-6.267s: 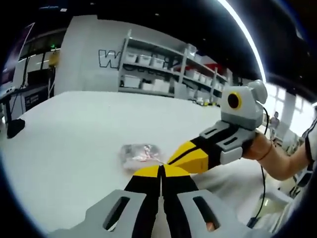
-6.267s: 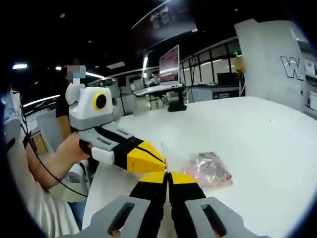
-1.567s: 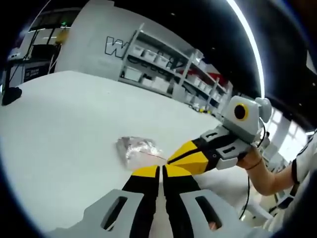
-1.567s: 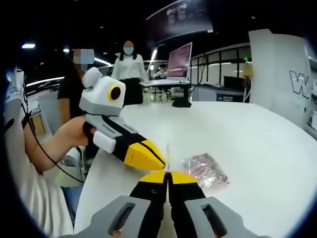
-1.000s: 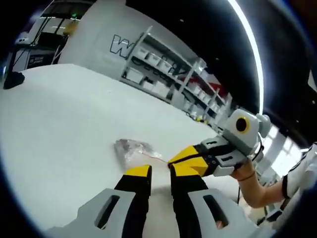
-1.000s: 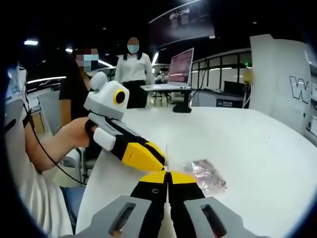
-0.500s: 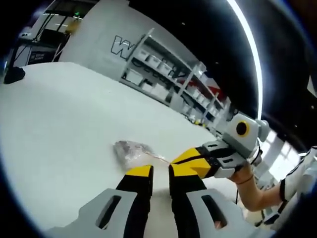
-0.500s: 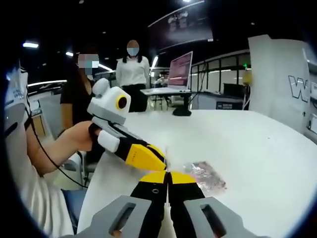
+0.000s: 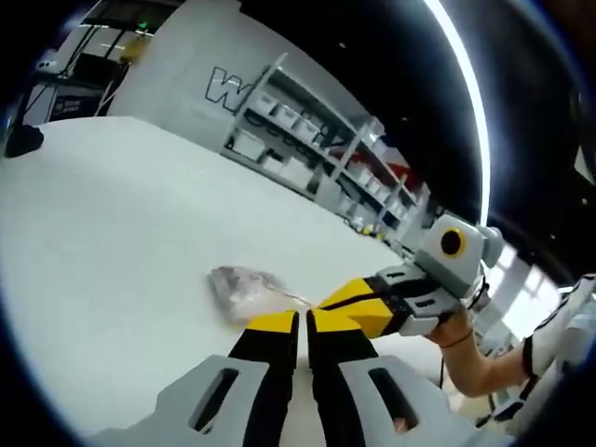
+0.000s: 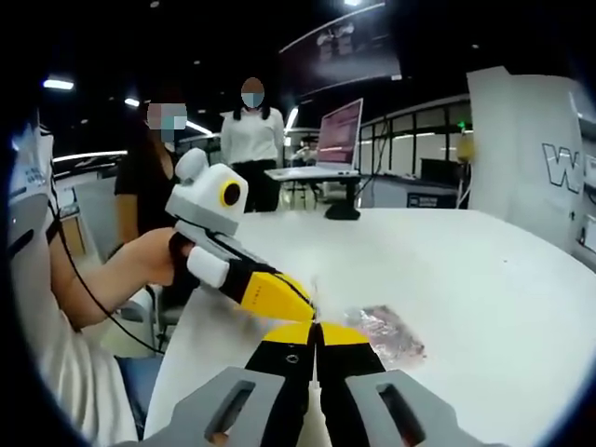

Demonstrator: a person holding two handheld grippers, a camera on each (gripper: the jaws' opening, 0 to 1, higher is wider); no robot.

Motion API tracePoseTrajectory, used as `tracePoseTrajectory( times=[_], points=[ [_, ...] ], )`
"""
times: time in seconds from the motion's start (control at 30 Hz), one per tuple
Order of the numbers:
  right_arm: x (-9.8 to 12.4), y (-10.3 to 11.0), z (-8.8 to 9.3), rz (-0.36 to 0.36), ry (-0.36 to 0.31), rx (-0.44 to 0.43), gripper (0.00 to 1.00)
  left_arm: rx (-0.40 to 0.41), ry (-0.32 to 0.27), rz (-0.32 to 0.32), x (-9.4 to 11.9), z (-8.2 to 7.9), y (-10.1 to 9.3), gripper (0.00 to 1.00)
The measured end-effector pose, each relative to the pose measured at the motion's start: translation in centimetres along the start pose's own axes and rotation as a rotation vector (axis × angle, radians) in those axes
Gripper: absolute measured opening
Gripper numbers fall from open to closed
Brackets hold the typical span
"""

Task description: Open the resealable bag by pulling the two sides of the seal apart until the entire bag opening is separated and visibly accessible.

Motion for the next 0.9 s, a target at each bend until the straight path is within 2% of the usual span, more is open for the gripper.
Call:
tracePoseTrajectory(
  times=[0.1,0.23,0.5,0.57,0.9],
  points=[
    [0.0,-0.04,-0.01,0.002,0.0,0.0,0.0,-0.005,0.001,0.003,-0.13,-0.42,0.62,0.02],
    [0.04,-0.11,-0.01,0.008,0.0,-0.004,0.0,-0.011,0.001,0.0,-0.17,-0.42,0.55,0.01],
    [-0.05,-0.18,0.19,0.007,0.006,0.004,0.0,-0.086,0.013,-0.027,-0.21,-0.39,0.4,0.01],
    [-0.19,-0.13,0.21,0.003,0.012,0.01,0.02,-0.092,0.011,-0.016,-0.27,-0.48,0.24,0.01],
    [-0.02,-0.08,0.11,-0.021,-0.003,0.017,0.0,-0.132,0.023,-0.019,-0.17,-0.48,0.07,0.01]
  ],
)
Point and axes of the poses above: the point that each gripper's makers call its tool centre point, and the gripper's own axes: x roughly backward along the fingers, y roughly to its left, z roughly out of its underside, the point moved 6 cm from there along x, roughly backward along the fingers, and after that the axes turned 10 degrees about y, right-handed, at the moved point
